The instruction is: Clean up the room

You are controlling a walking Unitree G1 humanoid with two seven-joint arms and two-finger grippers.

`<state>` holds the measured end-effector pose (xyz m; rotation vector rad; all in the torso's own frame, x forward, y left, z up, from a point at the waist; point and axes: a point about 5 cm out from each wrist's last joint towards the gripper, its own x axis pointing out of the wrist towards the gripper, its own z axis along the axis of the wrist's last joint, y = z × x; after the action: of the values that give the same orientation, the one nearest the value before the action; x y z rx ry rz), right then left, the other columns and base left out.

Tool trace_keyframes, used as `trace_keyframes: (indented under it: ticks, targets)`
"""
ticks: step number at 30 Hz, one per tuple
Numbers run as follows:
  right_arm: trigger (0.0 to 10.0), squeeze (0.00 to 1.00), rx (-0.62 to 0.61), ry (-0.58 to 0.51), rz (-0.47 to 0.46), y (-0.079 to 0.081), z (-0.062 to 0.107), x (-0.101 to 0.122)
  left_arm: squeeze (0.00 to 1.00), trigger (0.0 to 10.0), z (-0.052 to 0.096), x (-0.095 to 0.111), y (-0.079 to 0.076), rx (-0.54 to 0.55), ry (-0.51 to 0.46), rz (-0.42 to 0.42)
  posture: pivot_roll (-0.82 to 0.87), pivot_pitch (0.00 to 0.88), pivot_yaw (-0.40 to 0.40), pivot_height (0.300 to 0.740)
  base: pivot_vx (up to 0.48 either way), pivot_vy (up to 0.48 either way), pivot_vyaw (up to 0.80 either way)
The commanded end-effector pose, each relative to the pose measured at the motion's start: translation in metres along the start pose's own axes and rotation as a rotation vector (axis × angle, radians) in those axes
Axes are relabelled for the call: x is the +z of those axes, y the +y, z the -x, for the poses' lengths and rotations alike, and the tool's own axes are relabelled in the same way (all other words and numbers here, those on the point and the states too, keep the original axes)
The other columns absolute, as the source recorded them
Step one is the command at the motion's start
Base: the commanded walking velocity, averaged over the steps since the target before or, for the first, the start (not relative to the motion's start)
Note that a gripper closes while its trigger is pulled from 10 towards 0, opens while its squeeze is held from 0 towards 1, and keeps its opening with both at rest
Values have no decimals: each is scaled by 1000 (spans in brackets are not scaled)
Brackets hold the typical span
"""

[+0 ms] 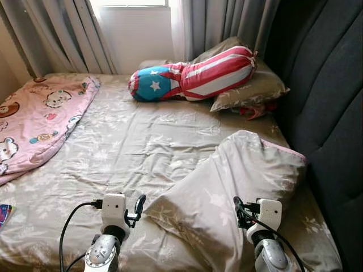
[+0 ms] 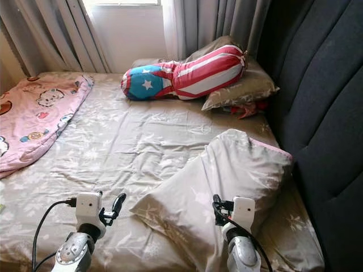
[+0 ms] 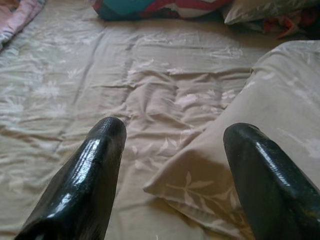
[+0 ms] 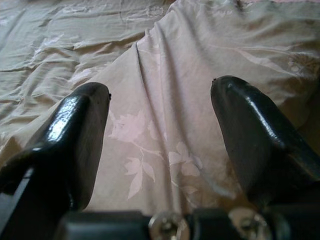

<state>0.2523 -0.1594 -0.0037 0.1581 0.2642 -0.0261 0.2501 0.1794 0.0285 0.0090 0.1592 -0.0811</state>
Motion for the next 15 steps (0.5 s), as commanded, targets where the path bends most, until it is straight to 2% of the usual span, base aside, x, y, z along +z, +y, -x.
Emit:
trace_keyframes:
  ticks: [1,4,5,15]
  targets:
    - [10000,0,2,2,-16,1,1,-2,0,10000,0,-2,1,-2,17,-2,-53,0,-7,657,0,0,0]
    - [10000,0,16,4,-31,2,1,-3,0,10000,1,-2,1,-1,18,-2,-53,0,-7,657,0,0,0]
    - [10000,1000,30,1,-46,4,2,-3,0,10000,1,-2,1,-2,19,-2,-53,0,-7,657,0,0,0]
    - [10000,1000,36,4,-42,4,1,-4,0,10000,-1,-2,1,-6,21,1,-52,0,-6,657,0,0,0]
